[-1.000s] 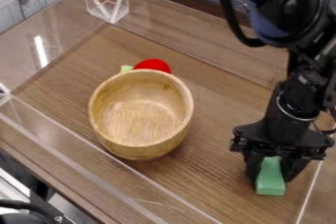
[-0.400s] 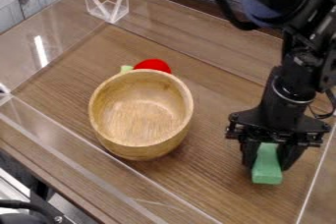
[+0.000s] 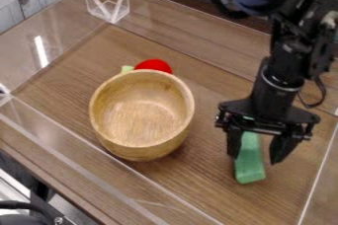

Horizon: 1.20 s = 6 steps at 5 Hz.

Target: Remove the green stick from the brown bowl and put it on the table

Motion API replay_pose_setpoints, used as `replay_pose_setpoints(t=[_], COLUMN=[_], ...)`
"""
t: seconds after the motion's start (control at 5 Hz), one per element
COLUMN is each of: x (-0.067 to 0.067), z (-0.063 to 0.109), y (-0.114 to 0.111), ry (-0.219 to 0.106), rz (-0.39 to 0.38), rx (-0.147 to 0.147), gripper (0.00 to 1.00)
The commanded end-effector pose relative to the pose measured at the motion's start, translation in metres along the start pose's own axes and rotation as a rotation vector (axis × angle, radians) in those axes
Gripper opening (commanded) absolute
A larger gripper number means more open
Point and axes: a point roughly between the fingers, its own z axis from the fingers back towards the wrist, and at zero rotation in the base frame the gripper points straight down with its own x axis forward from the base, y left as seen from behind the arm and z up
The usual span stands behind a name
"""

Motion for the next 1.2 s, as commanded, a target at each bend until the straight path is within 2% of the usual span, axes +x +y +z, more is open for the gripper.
replay_pose_setpoints(t=[0.0, 0.2, 0.4, 0.6, 0.8, 1.0], x=[0.010, 0.010, 0.011, 0.013, 0.028, 0.044], z=[0.017, 0.025, 0.033, 0.052, 0.072, 0.085], y=[-0.004, -0.006, -0.008, -0.007, 0.011, 0.034], ry=[-0.058, -0.053, -0.050, -0.050, -0.076, -0.099], rz=[-0.035, -0.036, -0.035, -0.037, -0.005, 0.025], rx=[-0.066, -0.069, -0.074, -0.102, -0.152, -0.205], gripper=[0.00, 1.00, 1.00, 1.00, 1.00, 1.00])
